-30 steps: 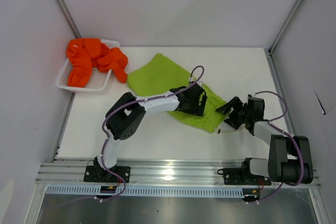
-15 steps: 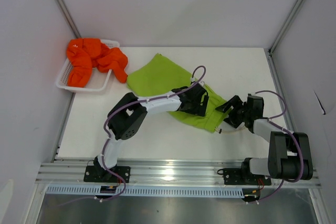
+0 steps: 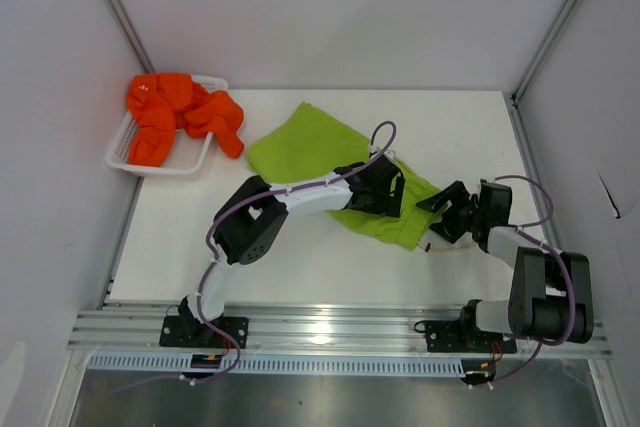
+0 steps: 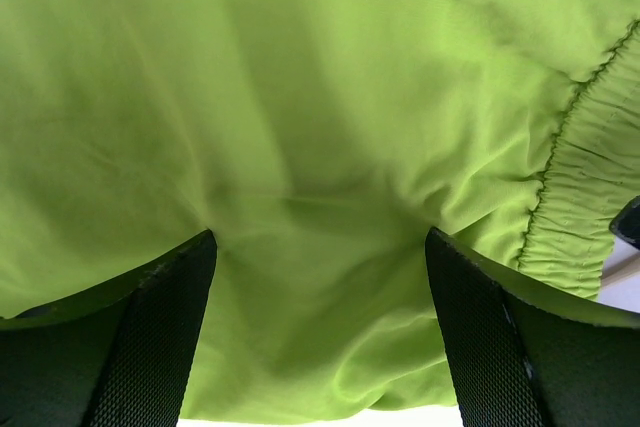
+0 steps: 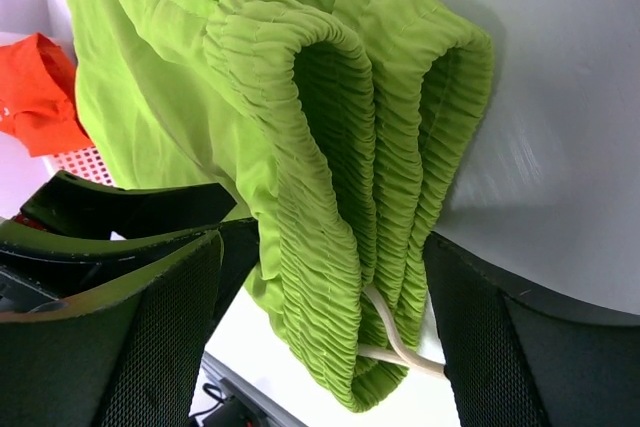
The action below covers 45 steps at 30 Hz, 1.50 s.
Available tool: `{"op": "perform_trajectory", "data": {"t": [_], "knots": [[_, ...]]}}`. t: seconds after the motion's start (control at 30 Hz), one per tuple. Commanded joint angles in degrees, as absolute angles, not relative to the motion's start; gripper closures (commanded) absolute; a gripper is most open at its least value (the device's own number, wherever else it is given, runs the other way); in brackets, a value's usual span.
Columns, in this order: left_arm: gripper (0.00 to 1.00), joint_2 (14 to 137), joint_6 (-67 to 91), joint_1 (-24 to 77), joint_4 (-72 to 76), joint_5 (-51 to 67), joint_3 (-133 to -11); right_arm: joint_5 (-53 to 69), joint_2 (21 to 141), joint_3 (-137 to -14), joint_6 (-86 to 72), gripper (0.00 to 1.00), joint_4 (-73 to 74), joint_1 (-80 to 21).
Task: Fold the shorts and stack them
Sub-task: Fold the shorts
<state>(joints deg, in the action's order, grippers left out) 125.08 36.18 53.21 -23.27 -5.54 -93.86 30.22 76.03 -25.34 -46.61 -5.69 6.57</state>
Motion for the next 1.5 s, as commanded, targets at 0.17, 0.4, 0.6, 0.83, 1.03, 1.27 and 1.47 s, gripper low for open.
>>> {"op": "perform_trajectory", "data": {"t": [0.17,0.4,0.6,0.83,1.03,1.27,1.47], "knots": [[0.13,129.2,42.5,54.1,-23.4,-1.4,-95.7,36.6,83.5,-31.7,-46.9,0.18,-11.8,7.6],[0.13,129.1,42.9,54.1,-24.6,-3.9,-96.3,33.0,83.2,-31.5,-41.7,0.20,-5.7,7.6],[0.13,128.5,41.7,54.2,-26.9,-6.8,-96.3,25.2,82.2,-31.8,-36.0,0.21,2.6,7.6],[0.14,129.0,40.5,54.3,-28.7,-9.3,-96.2,30.0,85.2,-29.4,-37.2,0.23,-6.2,7.9],[0.14,130.2,40.3,55.3,-30.0,-10.5,-96.6,33.8,85.1,-26.8,-39.4,0.25,-13.9,8.4],[0.14,132.4,39.8,55.8,-33.0,-11.1,-99.0,38.1,86.7,-23.9,-42.0,0.30,-21.8,9.0],[0.14,133.2,39.5,56.0,-33.1,-10.3,-99.6,41.4,88.6,-21.2,-45.3,0.35,-30.8,9.1]]}}
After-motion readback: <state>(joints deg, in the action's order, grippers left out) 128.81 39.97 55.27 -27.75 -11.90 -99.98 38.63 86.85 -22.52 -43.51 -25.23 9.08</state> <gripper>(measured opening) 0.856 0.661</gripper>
